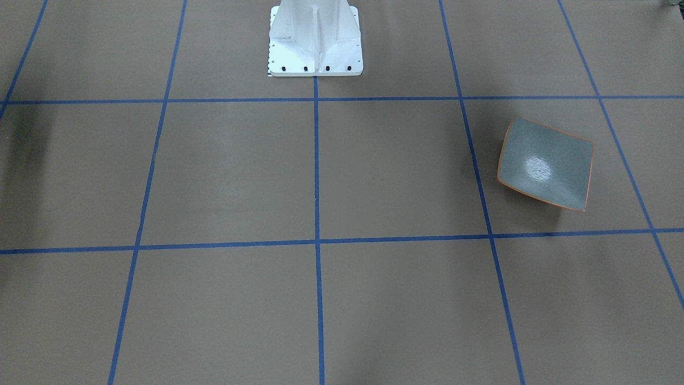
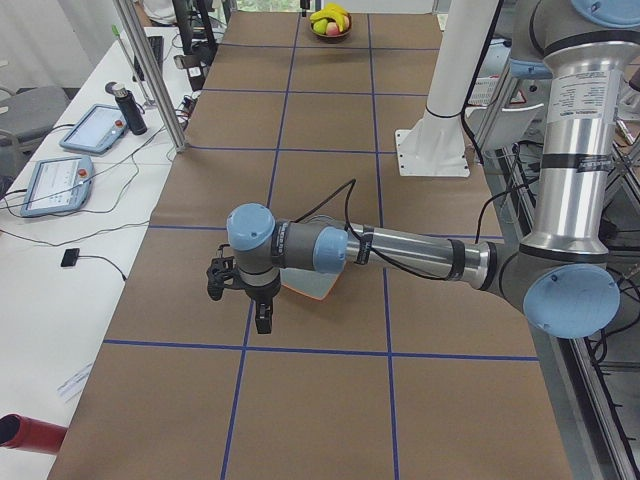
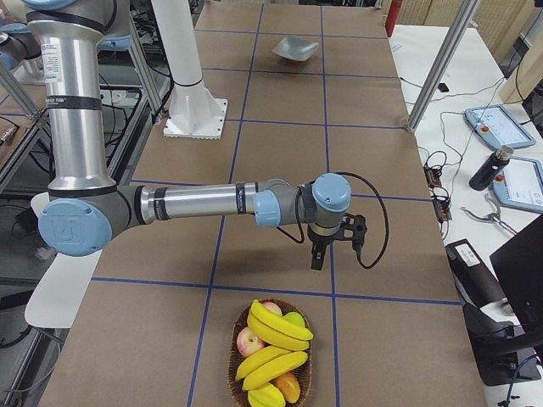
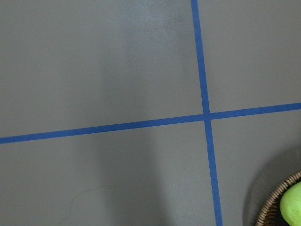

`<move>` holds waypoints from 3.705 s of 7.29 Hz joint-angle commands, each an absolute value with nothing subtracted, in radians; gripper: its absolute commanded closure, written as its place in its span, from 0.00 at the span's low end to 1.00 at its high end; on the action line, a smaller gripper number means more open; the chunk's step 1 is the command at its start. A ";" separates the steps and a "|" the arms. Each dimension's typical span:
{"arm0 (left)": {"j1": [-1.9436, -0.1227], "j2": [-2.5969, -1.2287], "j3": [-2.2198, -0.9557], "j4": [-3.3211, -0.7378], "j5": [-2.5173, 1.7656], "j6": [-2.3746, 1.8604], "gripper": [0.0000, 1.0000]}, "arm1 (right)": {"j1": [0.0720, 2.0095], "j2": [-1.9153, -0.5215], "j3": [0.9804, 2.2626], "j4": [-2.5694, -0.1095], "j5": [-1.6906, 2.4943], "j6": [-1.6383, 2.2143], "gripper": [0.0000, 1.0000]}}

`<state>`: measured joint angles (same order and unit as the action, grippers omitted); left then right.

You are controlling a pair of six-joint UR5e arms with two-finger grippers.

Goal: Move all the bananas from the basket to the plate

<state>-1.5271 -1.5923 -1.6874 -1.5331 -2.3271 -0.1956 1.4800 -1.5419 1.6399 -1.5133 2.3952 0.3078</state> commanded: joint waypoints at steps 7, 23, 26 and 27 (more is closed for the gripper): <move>-1.537 -1.540 -1.746 -1.551 -2.332 -0.231 0.00 | 1.480 -1.604 1.684 -1.439 2.350 0.304 0.00; -1.539 -1.496 -1.807 -1.703 -2.318 -0.236 0.00 | 1.522 -1.796 1.571 -1.293 2.174 0.469 0.05; -1.539 -1.494 -1.822 -1.701 -2.322 -0.236 0.00 | 1.522 -1.796 1.560 -1.292 2.177 0.469 0.14; -1.540 -1.493 -1.822 -1.701 -2.324 -0.236 0.00 | 1.522 -1.798 1.559 -1.293 2.180 0.469 0.14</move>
